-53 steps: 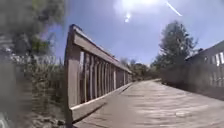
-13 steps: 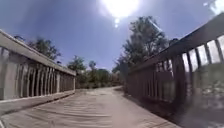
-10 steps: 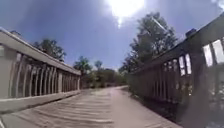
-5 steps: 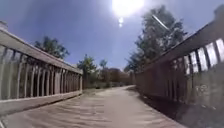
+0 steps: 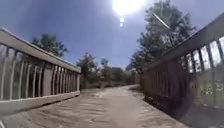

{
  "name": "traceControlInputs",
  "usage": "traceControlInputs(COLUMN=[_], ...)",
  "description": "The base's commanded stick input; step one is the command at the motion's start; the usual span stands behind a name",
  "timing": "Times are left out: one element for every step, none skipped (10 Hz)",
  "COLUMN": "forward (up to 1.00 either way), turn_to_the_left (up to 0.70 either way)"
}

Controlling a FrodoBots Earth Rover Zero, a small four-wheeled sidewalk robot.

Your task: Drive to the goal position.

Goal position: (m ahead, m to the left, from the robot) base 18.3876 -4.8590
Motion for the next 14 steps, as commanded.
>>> traceControlInputs(forward=[0.85,0.85,0.85,0.85,0.85,0.85,0.85,0.85,0.85,0.85,0.85,0.85,0.85,0.85], turn_to_the_left=[0.12,0.34,0.22,0.04,0.0,0.0,0.0,0.0,0.0,0.06,0.13,0.31,0.15,0.0])
